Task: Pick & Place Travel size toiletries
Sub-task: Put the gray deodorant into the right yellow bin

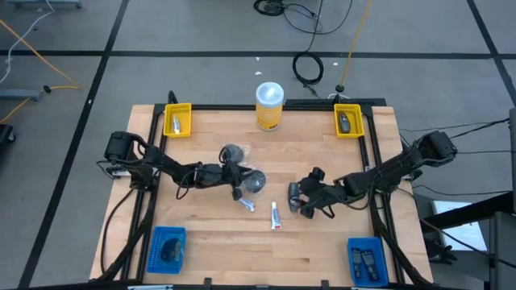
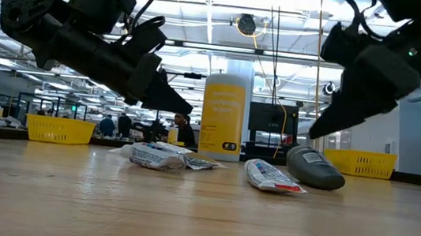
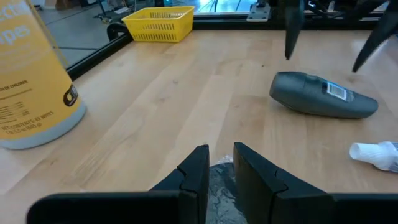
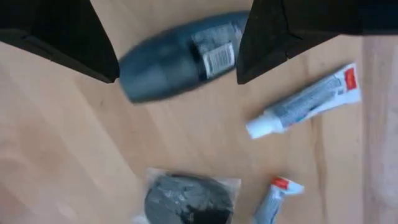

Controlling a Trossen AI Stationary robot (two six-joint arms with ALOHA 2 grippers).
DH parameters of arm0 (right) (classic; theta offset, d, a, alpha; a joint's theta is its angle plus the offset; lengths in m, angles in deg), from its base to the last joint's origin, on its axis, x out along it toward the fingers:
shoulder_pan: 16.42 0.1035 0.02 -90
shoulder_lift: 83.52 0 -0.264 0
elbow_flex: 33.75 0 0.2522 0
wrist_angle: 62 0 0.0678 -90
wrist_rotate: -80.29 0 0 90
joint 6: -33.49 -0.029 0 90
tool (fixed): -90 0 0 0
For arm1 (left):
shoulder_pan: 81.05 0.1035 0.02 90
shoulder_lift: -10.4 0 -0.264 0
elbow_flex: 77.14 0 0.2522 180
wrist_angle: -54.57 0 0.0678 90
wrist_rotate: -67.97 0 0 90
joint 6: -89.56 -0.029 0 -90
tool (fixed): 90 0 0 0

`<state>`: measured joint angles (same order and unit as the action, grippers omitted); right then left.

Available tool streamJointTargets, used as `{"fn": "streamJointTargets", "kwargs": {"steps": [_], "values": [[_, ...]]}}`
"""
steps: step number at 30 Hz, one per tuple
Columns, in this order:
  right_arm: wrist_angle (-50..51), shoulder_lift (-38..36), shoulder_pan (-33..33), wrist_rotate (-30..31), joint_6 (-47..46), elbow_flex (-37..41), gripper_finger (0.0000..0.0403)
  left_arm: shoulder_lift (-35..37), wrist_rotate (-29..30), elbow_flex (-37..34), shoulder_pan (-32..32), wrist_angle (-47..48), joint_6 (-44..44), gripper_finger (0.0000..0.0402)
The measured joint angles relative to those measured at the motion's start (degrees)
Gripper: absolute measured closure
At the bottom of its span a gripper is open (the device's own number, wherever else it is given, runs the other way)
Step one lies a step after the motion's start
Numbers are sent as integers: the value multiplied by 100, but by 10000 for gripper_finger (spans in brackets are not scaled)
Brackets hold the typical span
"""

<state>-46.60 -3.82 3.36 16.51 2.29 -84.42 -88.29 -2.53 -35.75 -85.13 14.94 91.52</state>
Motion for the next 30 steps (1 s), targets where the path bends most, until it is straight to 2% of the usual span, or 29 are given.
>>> {"fn": "streamJointTargets", "kwargs": {"steps": [6,12,16,23,30], "values": [[-209,619,60,534,-603,11,90,-1,0,-1,0,0,-15,327],[-767,1208,19,736,-699,-19,90,-1,0,-1,2,17,-15,327],[-732,1233,-22,751,-732,-15,91,0,0,-1,2,19,-17,327],[-726,1231,-187,452,-523,-13,112,0,0,-1,2,44,-17,327],[-332,1247,-477,-259,-308,8,125,-1,0,-1,2,52,-17,327]]}}
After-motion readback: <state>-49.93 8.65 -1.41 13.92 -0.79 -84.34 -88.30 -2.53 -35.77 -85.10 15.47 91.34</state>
